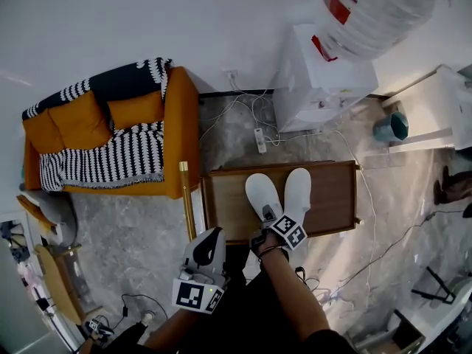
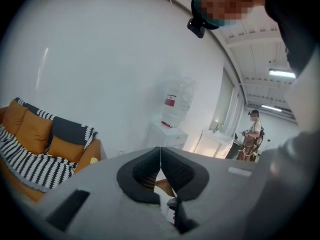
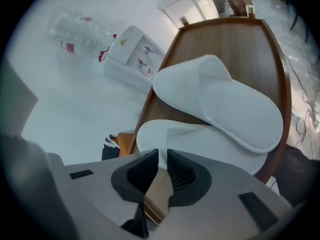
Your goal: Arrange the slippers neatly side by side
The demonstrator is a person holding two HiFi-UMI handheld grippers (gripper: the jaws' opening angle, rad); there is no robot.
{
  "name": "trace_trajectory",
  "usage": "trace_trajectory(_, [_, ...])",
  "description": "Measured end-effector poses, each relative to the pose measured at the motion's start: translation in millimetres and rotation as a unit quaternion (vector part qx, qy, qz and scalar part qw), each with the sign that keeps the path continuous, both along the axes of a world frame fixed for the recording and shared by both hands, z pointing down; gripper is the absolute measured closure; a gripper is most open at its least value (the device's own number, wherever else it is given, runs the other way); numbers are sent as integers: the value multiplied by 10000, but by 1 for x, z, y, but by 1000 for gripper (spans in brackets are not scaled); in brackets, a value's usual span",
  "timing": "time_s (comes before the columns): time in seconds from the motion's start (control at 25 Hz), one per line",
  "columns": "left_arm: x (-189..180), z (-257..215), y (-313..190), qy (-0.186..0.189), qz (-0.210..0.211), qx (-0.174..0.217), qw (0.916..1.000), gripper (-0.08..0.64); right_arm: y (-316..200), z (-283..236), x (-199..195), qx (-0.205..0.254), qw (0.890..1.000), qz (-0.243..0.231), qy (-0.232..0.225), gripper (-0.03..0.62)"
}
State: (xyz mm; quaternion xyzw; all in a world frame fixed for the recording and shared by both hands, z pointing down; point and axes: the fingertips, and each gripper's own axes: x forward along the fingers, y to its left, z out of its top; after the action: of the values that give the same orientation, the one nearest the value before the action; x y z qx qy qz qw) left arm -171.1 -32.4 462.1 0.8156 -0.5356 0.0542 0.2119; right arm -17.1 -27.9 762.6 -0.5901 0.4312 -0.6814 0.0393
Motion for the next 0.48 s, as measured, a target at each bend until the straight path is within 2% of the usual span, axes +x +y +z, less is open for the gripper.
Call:
trace_trajectory(0.08, [3, 0, 0, 18, 12, 2, 10000, 543, 1, -1, 0, 8, 9997, -236, 78, 553])
trace_trajectory(0.16, [7, 0, 1, 35, 24, 9, 10000, 543, 3, -1, -1, -12, 9988, -469, 127, 474])
trace_trajectory(0.48, [26, -3, 9, 87, 19, 59, 9999, 543, 20, -34, 4, 268, 9891, -1440, 170, 456])
